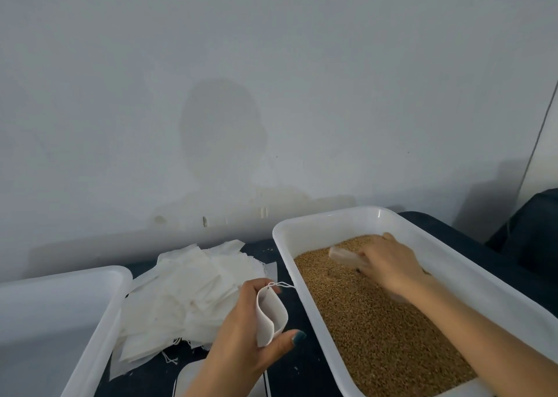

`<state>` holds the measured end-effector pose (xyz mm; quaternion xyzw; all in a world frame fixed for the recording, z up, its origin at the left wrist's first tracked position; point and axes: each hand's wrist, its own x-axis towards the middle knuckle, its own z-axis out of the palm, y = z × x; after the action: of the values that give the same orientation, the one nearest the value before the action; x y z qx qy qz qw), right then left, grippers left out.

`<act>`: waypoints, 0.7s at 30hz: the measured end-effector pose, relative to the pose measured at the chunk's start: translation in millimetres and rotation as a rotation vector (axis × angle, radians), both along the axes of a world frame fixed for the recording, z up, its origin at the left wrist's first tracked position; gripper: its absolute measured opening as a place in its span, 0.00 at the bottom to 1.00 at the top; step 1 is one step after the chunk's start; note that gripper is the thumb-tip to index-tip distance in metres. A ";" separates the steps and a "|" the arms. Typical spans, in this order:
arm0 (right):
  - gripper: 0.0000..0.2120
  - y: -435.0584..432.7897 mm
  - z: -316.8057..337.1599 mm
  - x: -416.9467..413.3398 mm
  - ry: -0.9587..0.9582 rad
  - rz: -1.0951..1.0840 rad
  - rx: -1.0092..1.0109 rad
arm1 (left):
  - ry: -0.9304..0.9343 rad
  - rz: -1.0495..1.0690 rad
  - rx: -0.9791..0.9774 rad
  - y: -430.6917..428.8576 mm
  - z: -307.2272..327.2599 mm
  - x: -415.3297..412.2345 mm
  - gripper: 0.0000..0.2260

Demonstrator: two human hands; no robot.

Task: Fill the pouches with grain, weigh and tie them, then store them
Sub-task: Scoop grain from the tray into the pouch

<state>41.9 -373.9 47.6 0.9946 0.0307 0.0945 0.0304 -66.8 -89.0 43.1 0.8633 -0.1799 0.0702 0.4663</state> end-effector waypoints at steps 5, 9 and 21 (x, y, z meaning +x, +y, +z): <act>0.11 -25.0 44.6 -16.1 -0.195 0.019 0.233 | 0.012 0.027 0.033 3.5 -7.5 2.1 0.26; 0.15 -45.3 80.5 -43.9 -0.151 0.012 0.355 | -0.002 0.033 0.057 6.0 -14.2 3.9 0.28; 0.08 -85.9 82.1 -95.6 -0.175 0.012 0.791 | -0.047 0.024 0.097 -0.2 -15.4 0.0 0.28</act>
<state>-53.7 -459.8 129.7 0.9175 -0.0048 0.1833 -0.3529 -66.8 -89.2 27.7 0.8852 -0.1834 0.0872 0.4186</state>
